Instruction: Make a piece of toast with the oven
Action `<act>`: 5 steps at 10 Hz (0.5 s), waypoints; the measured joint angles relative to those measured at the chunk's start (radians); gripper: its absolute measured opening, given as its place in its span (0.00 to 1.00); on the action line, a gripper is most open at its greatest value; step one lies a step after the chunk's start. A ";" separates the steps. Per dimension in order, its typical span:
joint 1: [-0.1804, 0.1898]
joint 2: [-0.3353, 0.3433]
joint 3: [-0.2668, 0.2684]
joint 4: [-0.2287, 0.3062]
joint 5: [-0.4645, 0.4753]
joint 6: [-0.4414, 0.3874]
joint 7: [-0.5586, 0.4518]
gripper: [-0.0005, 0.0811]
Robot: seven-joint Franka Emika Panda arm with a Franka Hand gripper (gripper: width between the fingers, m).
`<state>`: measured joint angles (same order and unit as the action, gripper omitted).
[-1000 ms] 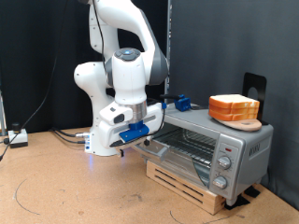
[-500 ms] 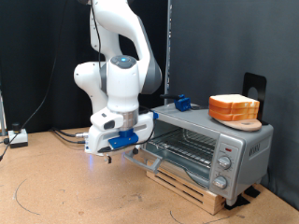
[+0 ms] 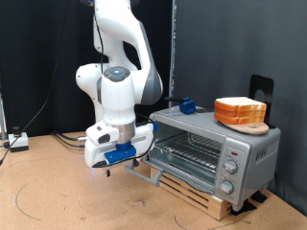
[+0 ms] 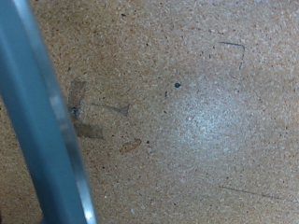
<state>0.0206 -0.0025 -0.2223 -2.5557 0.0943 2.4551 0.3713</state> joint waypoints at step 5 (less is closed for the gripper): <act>0.002 0.013 0.006 -0.009 -0.057 0.066 -0.039 0.99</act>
<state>0.0222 0.0102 -0.2158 -2.5646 0.0376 2.5216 0.3327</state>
